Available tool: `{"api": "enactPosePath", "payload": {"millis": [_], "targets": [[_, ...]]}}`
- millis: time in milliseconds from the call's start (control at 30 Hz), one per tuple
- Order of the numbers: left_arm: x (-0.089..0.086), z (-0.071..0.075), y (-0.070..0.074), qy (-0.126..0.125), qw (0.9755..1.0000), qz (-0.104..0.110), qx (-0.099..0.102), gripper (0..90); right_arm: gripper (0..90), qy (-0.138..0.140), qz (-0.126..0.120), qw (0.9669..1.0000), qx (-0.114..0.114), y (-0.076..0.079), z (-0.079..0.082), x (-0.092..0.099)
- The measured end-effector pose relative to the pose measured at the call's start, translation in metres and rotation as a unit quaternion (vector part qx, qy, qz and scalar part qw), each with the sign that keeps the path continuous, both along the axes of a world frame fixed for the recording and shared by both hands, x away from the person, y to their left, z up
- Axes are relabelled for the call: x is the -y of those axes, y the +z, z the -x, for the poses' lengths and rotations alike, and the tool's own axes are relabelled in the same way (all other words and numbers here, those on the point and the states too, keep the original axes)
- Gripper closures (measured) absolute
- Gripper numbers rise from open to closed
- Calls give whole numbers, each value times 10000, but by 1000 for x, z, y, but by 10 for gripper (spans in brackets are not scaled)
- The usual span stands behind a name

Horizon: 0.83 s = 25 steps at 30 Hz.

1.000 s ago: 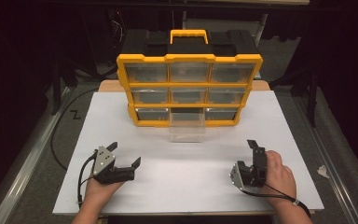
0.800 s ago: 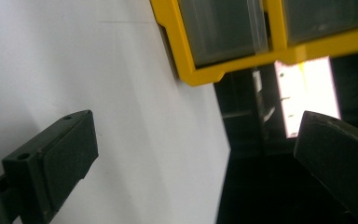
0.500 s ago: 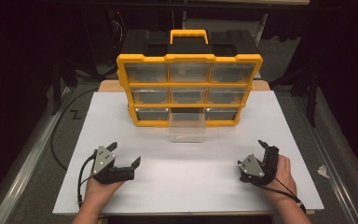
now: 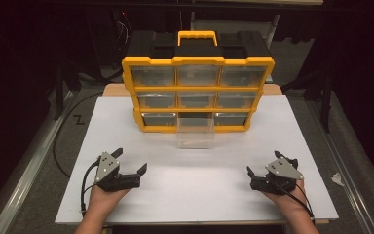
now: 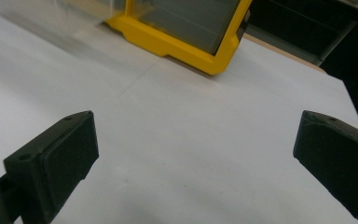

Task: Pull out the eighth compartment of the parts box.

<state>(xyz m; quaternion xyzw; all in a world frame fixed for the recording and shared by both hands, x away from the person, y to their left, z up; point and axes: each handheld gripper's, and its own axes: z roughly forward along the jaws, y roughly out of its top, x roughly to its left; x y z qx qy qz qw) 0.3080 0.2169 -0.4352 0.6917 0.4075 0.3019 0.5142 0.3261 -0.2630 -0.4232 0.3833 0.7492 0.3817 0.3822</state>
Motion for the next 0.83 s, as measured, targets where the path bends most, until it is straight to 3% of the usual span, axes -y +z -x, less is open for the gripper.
{"api": "enactPosePath", "payload": {"millis": [167,267,333,433,467,667,833], "targets": [[-1,-1,1,8,9999,104,6,12,13,-1,-749,9972,-6,1,1,5],[-1,-1,1,18,9999,104,-12,12,10,56,-1136,9935,-96,0,0,7],[-1,-1,0,28,9999,122,-32,13,10,108,-1412,9898,-147,-1,0,8],[-1,-1,0,26,9999,106,-60,13,10,133,-1956,9801,-296,-3,-3,10],[-1,-1,0,26,9999,105,-68,12,10,111,-1983,9795,-329,-3,-3,10],[0,-1,-1,52,9999,120,-110,12,10,125,-1686,9853,-232,-4,-4,9],[0,-1,-1,75,9998,104,-129,12,10,155,-1625,9864,-182,-3,-4,9]]}}
